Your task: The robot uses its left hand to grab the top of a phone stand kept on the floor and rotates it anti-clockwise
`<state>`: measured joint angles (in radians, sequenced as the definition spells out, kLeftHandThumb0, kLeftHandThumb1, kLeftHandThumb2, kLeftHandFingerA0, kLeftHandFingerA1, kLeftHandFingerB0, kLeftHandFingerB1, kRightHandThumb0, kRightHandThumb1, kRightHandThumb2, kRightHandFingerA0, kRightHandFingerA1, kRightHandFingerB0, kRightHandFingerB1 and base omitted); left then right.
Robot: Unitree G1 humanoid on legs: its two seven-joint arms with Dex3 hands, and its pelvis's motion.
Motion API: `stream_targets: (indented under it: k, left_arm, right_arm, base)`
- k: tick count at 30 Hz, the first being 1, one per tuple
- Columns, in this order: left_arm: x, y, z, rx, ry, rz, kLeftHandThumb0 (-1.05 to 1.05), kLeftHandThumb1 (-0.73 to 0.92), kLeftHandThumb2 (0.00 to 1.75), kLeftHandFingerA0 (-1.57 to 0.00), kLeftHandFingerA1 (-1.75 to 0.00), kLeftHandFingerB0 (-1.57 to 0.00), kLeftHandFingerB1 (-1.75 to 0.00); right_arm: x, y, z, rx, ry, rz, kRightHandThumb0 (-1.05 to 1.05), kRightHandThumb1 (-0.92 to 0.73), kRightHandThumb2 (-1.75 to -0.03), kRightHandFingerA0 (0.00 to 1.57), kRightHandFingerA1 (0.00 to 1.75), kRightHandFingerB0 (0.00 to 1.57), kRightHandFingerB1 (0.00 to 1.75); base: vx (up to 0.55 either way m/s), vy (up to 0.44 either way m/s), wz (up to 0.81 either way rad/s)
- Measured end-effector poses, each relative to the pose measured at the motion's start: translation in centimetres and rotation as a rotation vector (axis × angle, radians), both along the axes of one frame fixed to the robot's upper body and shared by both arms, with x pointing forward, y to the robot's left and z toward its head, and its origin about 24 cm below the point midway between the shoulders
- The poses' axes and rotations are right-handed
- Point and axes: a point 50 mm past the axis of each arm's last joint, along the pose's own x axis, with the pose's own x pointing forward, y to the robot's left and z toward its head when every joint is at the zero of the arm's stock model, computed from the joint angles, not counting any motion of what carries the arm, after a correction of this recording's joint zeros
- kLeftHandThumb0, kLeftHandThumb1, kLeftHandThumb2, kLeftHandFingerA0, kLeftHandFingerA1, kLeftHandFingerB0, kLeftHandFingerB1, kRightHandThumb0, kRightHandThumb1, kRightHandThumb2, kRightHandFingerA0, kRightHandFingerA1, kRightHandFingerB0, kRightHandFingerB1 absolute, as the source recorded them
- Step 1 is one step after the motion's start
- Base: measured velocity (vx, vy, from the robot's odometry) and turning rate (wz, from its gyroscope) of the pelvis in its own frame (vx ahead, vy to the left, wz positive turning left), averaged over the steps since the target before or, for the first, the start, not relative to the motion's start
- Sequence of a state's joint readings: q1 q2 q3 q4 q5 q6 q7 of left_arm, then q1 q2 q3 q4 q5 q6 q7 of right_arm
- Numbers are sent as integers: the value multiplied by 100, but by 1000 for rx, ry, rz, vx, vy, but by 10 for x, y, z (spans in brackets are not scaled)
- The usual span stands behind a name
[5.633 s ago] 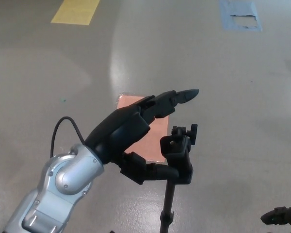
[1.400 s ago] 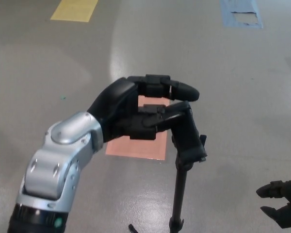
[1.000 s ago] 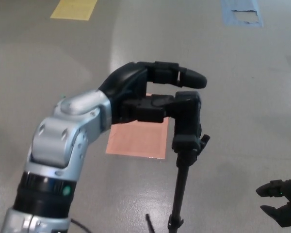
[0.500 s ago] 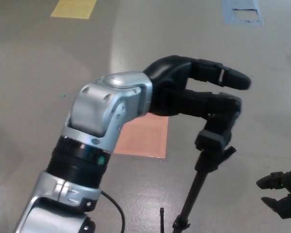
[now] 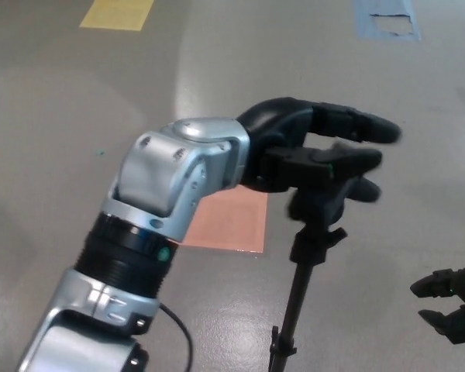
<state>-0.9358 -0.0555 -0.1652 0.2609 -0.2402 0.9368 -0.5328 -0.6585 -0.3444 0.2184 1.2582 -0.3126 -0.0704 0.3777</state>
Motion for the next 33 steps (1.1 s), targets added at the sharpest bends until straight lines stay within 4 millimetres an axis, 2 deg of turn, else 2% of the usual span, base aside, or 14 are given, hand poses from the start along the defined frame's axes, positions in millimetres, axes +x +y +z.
stream_targets:
  k: [1,3,10,11,12,15,21,25,26,28,29,31,32,33]
  left_arm:
    - [0,1,1,3,-1,-5,-75,44,78,-5,-21,0,-10]
    - [0,5,3,4,-2,-26,-79,48,86,0,-12,0,-6]
    - [-2,10,8,-12,-8,-73,-83,51,88,0,-12,0,-4]
    - [-2,10,8,-13,-8,-77,-84,53,89,0,-11,0,-3]
    - [-2,10,9,-16,-9,-82,-88,56,91,0,-9,0,-1]
    - [-3,11,11,-20,-16,-97,-90,57,92,0,-8,0,0]
    - [-4,15,15,-21,-41,-109,-89,57,91,0,-7,0,0]
    - [-3,17,18,-38,-59,-106,-88,55,90,0,-8,0,0]
    - [-3,19,20,-45,-64,-97,-85,67,61,0,-6,0,0]
    - [-2,21,21,-50,-68,-89,-85,67,61,0,-6,0,0]
    - [-1,23,22,-57,-73,-77,-94,58,94,0,-3,0,0]
    - [2,31,26,-71,-87,-47,-94,58,94,0,-3,0,0]
    - [3,36,30,-78,-102,-30,-96,61,95,0,-2,0,0]
    - [5,40,34,-82,-117,-17,-97,64,94,0,-2,0,0]
  right_arm:
    - [0,0,0,1,0,1,-47,-73,-79,27,45,17,37]
    - [1,0,1,5,1,2,-46,-74,-79,26,44,16,37]
    - [1,0,2,7,2,3,-46,-74,-79,25,45,17,37]
    - [2,0,2,7,1,3,-39,-83,-65,30,40,19,30]
    - [2,0,2,7,1,3,-46,-74,-79,25,44,16,37]
    - [2,0,2,7,1,1,-46,-74,-79,26,45,16,37]
    - [2,0,3,5,2,0,-46,-74,-79,27,45,16,37]
    - [3,1,4,4,0,1,-39,-84,-65,30,39,18,29]
    - [3,1,4,4,1,1,-40,-84,-65,35,40,19,29]
    - [3,1,4,3,2,1,-40,-84,-65,35,40,19,29]
    - [3,1,3,3,2,0,-47,-72,-81,32,47,15,37]
    - [3,0,3,3,3,-1,-47,-72,-81,32,47,15,37]
    - [3,0,3,4,4,-2,-39,-84,-65,37,41,19,29]
    - [3,0,3,3,5,-3,-46,-73,-79,32,46,16,37]
  base:
    - [0,0,0]
    - [0,0,0]
    - [0,0,0]
    - [0,0,0]
    - [0,0,0]
    - [0,0,0]
    - [0,0,0]
    - [0,0,0]
    - [0,0,0]
    - [0,0,0]
    - [0,0,0]
    - [0,0,0]
    - [0,0,0]
    - [0,0,0]
